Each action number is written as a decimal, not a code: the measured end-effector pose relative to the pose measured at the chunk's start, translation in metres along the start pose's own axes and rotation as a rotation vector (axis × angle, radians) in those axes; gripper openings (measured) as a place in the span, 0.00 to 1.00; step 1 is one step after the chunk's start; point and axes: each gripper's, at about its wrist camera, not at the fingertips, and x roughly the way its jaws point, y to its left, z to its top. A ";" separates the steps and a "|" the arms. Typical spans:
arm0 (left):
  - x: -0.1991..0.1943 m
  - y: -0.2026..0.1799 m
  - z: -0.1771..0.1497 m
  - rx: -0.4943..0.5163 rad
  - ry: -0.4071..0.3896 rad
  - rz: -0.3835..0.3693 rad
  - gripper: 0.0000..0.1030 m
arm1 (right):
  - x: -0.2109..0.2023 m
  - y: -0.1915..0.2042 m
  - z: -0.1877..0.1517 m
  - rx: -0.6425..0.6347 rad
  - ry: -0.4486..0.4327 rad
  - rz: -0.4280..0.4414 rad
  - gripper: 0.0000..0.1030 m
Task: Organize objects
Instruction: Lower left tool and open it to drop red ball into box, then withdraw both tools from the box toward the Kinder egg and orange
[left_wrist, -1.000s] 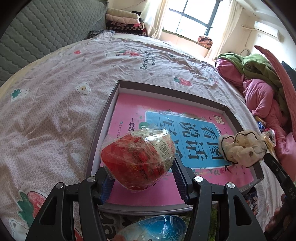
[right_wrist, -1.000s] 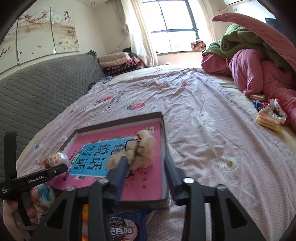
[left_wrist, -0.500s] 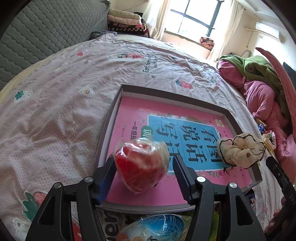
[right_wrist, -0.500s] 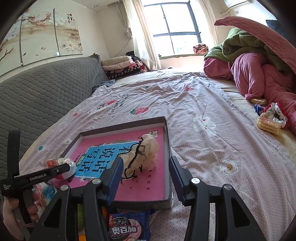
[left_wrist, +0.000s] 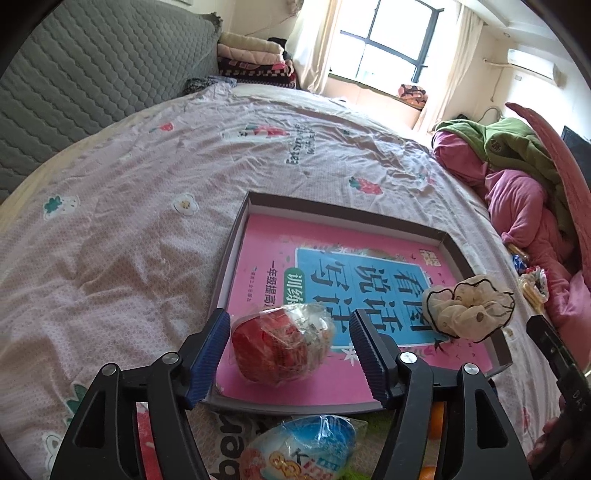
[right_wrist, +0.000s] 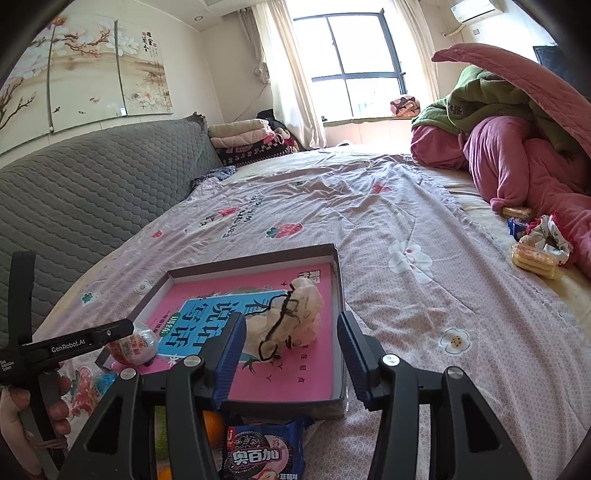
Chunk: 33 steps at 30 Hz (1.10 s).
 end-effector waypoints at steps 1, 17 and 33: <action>-0.003 -0.001 0.000 0.002 -0.004 0.001 0.67 | -0.001 0.001 0.000 -0.004 -0.003 0.004 0.50; -0.045 -0.009 -0.025 0.022 -0.031 0.002 0.67 | -0.020 0.016 0.000 -0.062 -0.034 0.045 0.55; -0.062 -0.016 -0.052 0.078 -0.024 0.026 0.67 | -0.042 0.021 -0.014 -0.065 -0.038 0.083 0.55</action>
